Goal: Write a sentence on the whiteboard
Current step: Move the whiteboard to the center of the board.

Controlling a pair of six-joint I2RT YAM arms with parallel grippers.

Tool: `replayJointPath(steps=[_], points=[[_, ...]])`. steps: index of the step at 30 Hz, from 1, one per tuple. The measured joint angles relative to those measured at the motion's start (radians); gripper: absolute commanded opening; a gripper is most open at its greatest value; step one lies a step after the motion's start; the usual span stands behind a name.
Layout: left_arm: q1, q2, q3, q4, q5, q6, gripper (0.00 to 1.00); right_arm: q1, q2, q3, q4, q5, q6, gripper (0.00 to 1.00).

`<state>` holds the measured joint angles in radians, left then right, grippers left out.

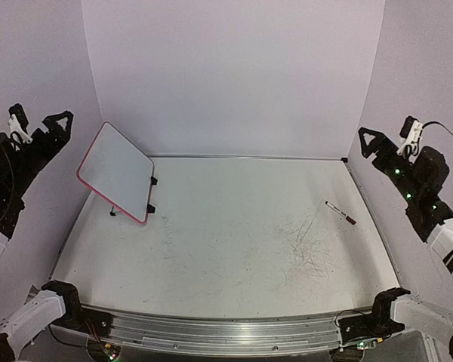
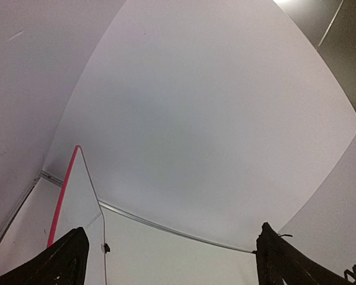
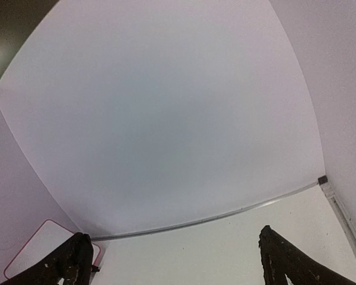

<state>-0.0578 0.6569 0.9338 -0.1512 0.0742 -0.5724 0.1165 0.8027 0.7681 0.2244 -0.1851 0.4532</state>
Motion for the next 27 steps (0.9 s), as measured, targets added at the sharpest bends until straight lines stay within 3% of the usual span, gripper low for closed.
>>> replayJointPath(steps=[6, 17, 27], points=[[0.0, 0.034, 0.003, -0.059, 0.118, -0.003, 0.99, 0.0, 0.087, -0.001, -0.032, -0.03, 0.05, 0.98], [-0.025, 0.247, 0.014, -0.134, 0.314, -0.012, 1.0, 0.0, 0.21, -0.001, -0.03, -0.139, 0.124, 0.98], [-0.506, 0.448, 0.088, -0.168, 0.095, 0.031, 0.99, 0.0, 0.239, -0.033, 0.042, -0.383, 0.057, 0.98]])
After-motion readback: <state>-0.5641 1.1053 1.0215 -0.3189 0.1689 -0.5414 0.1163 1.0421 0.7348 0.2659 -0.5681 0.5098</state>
